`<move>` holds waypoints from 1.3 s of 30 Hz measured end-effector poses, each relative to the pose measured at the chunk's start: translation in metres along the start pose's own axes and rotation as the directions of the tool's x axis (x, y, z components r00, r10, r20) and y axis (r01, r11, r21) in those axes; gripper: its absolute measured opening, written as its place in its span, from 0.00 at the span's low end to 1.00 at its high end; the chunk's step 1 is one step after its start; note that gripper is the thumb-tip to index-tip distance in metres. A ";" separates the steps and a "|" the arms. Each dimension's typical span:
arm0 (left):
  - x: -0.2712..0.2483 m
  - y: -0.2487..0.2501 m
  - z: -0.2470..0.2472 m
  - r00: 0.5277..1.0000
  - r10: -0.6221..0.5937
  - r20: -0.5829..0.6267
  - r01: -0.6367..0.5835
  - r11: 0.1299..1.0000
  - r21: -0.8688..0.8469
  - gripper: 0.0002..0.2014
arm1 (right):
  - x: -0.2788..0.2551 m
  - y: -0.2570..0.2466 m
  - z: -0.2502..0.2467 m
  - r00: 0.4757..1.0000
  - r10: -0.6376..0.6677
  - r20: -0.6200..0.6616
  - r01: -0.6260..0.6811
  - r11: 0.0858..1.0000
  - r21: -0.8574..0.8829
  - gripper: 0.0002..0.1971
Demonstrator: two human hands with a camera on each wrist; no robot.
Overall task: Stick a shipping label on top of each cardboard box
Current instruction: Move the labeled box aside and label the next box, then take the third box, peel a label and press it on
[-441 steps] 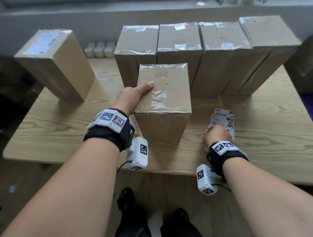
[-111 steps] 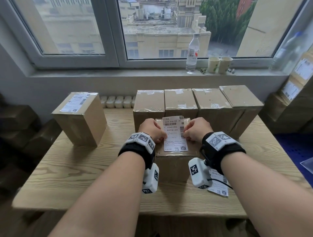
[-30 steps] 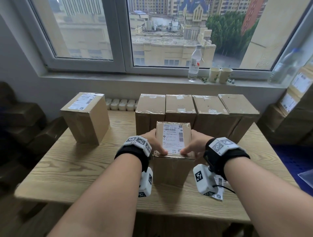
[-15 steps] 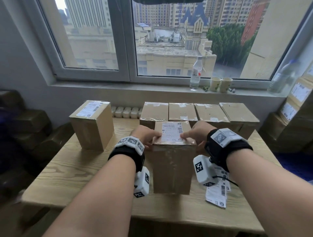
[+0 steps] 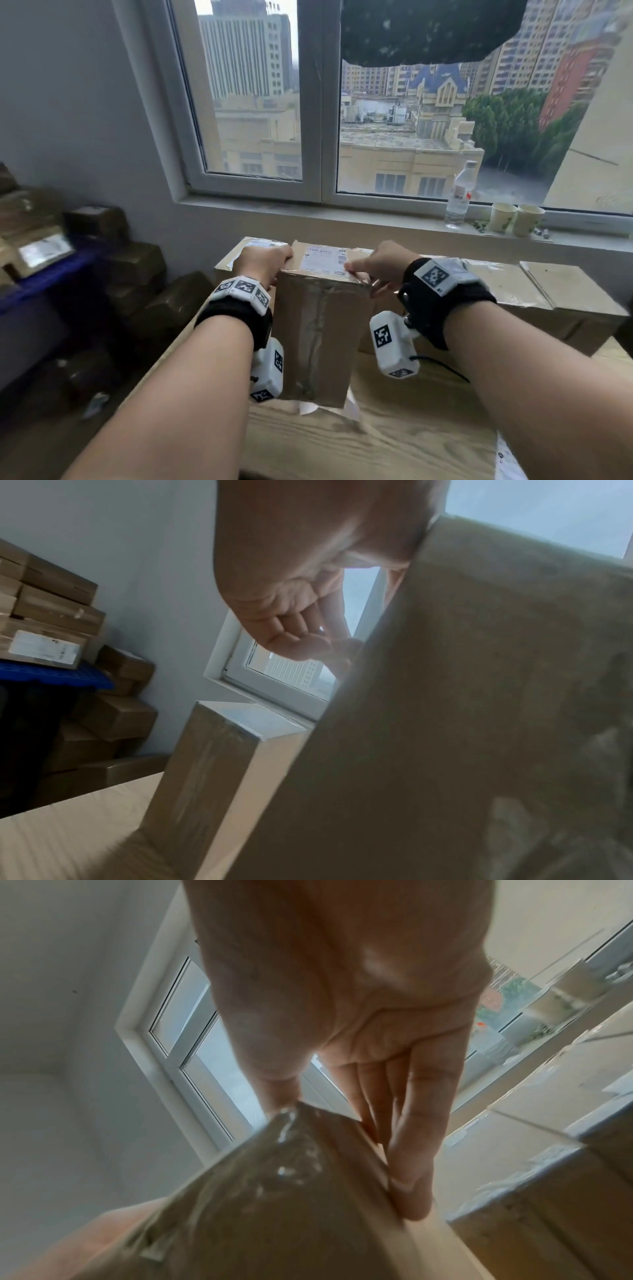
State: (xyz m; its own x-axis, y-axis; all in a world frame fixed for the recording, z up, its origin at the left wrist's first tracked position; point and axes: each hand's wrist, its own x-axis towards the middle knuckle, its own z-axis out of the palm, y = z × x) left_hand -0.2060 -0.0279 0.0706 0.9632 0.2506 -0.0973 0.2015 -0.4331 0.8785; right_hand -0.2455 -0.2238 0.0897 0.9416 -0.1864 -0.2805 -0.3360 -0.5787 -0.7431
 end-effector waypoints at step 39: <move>0.175 -0.065 0.056 0.958 0.121 0.259 -0.223 0.883 0.412 0.13 | 0.175 0.014 0.112 0.972 0.232 -0.037 -0.224 0.962 0.153 0.04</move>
State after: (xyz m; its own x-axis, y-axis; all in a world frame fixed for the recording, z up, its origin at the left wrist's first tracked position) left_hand -0.0403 -0.0044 -0.0294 0.9935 -0.0364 -0.1075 0.0364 -0.7954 0.6050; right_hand -0.0877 -0.1752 -0.0380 0.8381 -0.3447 -0.4228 -0.5380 -0.3938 -0.7453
